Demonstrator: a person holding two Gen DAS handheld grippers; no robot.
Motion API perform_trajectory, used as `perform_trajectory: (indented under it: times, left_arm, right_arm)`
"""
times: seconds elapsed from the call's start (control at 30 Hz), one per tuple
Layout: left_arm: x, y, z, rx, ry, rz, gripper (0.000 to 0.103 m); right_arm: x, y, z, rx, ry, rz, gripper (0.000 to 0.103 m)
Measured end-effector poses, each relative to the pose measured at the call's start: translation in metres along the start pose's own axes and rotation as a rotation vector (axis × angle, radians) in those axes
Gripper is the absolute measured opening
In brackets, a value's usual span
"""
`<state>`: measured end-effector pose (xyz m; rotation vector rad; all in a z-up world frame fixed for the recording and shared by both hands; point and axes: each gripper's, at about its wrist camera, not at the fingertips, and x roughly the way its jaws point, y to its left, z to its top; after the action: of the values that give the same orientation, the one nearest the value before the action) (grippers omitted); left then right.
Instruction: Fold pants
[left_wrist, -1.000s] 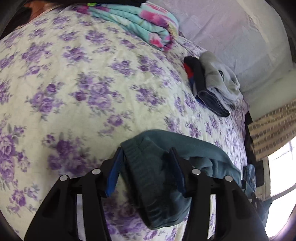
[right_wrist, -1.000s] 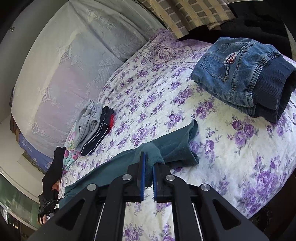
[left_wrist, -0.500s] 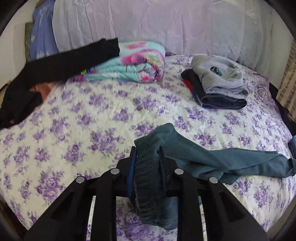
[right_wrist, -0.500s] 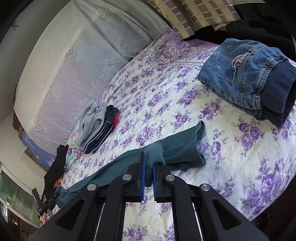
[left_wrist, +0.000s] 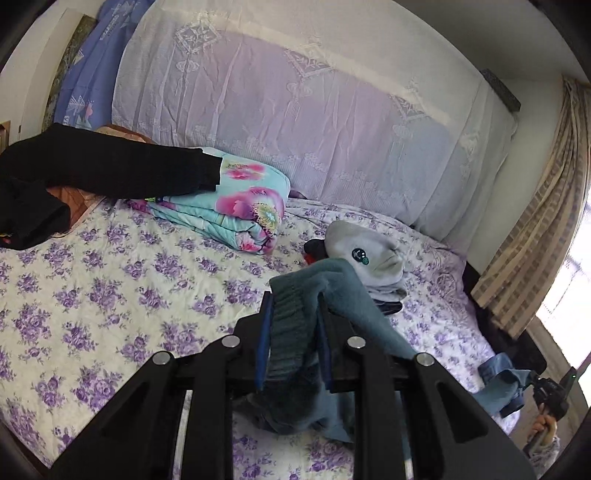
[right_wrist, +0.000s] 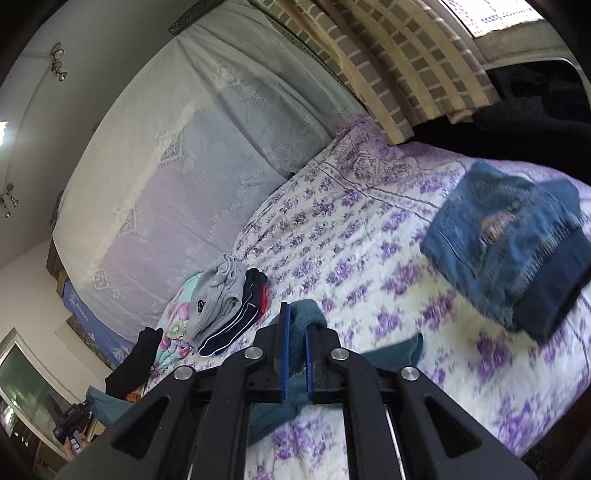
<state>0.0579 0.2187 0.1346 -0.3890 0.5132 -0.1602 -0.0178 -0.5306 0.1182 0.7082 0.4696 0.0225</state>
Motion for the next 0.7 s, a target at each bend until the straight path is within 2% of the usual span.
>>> perform_trajectory:
  times: [0.13,0.23,0.33,0.4,0.47,0.5,0.53,0.57,0.7]
  left_arm:
    - [0.04,0.015,0.021,-0.041,0.038,0.033,0.02]
    - [0.091,0.034,0.029,-0.09,0.097,0.048,0.02]
    - [0.153,0.048,0.027,-0.104,0.189,0.099,0.02]
    - [0.203,0.058,0.019,-0.105,0.262,0.111,0.021]
    - [0.244,0.07,0.003,-0.114,0.357,0.136,0.021]
    - [0.257,0.076,-0.006,-0.135,0.406,0.148,0.021]
    - [0.267,0.083,-0.017,-0.156,0.458,0.159,0.021]
    - [0.268,0.088,-0.022,-0.165,0.47,0.162,0.021]
    - [0.254,0.101,-0.03,-0.177,0.461,0.158,0.047]
  right_arm:
    - [0.051,-0.01,0.028,0.005,0.046,-0.006,0.006]
    - [0.099,-0.02,0.043,0.018,0.072,-0.008,0.006]
    - [0.162,-0.036,0.047,0.039,0.144,-0.048,0.006]
    - [0.205,-0.045,0.041,0.013,0.218,-0.107,0.006]
    - [0.242,-0.059,0.027,0.016,0.345,-0.19,0.007]
    - [0.251,-0.07,0.018,0.069,0.406,-0.214,0.012]
    - [0.251,-0.078,0.012,0.11,0.433,-0.221,0.015]
    - [0.247,-0.081,0.009,0.118,0.435,-0.221,0.017]
    - [0.225,-0.061,0.01,-0.034,0.438,-0.261,0.017]
